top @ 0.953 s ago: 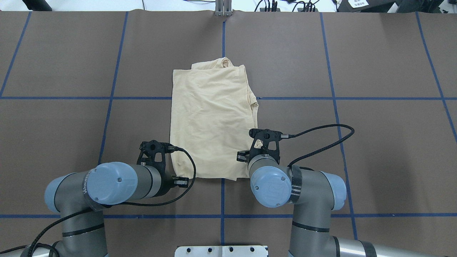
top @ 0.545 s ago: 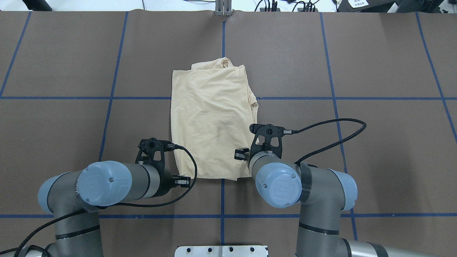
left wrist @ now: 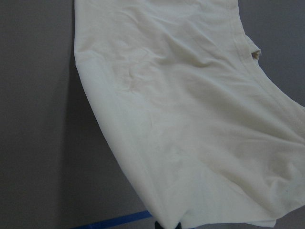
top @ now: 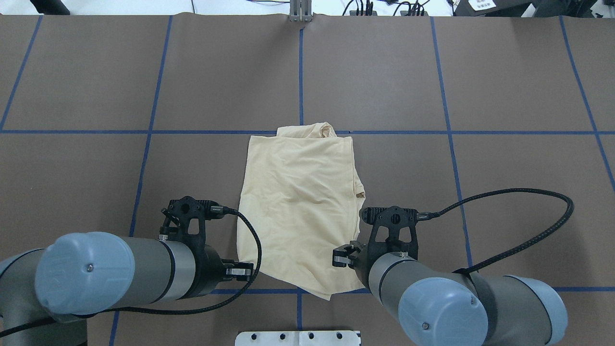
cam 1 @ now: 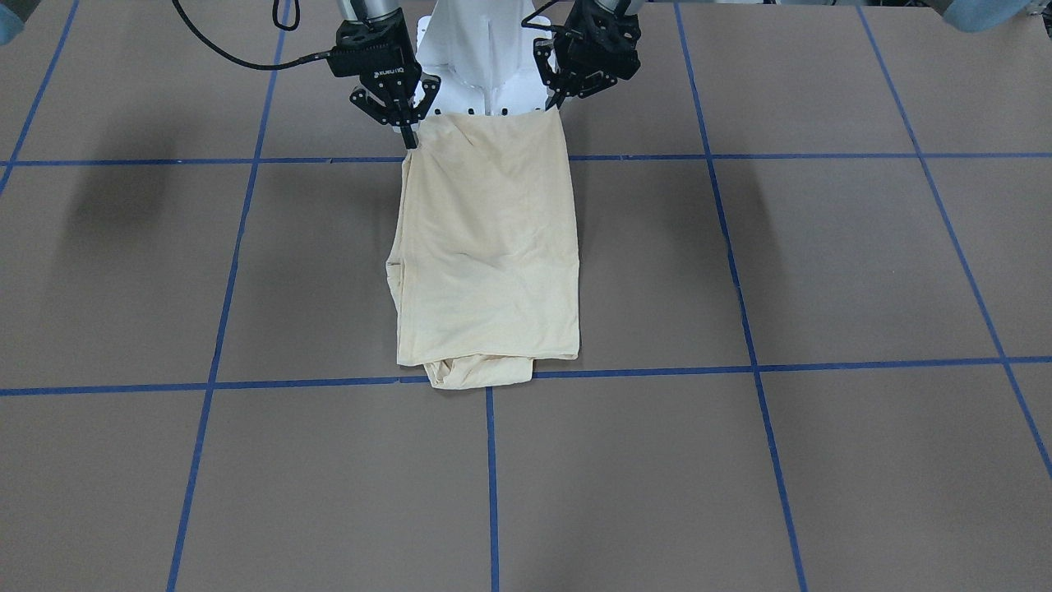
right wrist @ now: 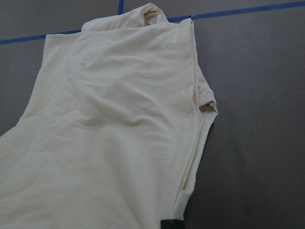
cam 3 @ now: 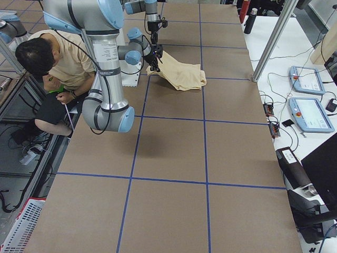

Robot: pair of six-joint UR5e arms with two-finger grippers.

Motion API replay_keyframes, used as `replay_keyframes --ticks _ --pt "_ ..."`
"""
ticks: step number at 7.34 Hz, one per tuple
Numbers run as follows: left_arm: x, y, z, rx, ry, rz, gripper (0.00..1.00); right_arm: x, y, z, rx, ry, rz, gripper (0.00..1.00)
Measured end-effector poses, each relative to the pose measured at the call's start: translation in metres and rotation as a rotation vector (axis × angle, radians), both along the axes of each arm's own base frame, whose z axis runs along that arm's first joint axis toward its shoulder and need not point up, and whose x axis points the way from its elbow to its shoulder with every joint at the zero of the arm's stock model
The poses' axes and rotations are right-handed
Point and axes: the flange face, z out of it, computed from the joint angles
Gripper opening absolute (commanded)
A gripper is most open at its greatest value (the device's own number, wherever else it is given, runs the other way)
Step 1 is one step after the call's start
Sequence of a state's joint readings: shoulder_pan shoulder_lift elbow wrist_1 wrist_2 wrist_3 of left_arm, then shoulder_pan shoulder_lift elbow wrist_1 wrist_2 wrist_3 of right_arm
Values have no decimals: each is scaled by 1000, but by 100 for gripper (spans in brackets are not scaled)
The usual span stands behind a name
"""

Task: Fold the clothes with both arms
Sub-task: 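Grasp the near edge of the folded cream shirt with both grippers, then lift the near edge with both grippers and fold it toward the far edge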

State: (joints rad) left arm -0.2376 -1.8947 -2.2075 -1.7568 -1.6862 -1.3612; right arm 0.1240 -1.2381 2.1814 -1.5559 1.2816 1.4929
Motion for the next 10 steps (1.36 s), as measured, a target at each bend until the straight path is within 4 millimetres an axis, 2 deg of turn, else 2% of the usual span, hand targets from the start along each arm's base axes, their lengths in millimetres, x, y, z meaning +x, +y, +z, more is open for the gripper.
replay_keyframes --ticks 1,3,5,8,9,10 --pt "10 -3 4 -4 -22 0 0 -8 -9 5 2 20 13 0" --pt "34 -36 8 8 -65 -41 0 -22 -52 12 6 62 73 0" --pt "27 -82 3 63 -83 -94 0 -35 -96 14 27 110 115 0" --pt "-2 -146 -9 136 -97 -175 0 -32 -124 13 35 130 151 0" --pt "-2 -166 -8 146 -117 -196 0 -29 -135 13 39 140 163 0" --pt "13 -189 -6 144 -147 -212 0 -32 -149 13 40 154 178 0"
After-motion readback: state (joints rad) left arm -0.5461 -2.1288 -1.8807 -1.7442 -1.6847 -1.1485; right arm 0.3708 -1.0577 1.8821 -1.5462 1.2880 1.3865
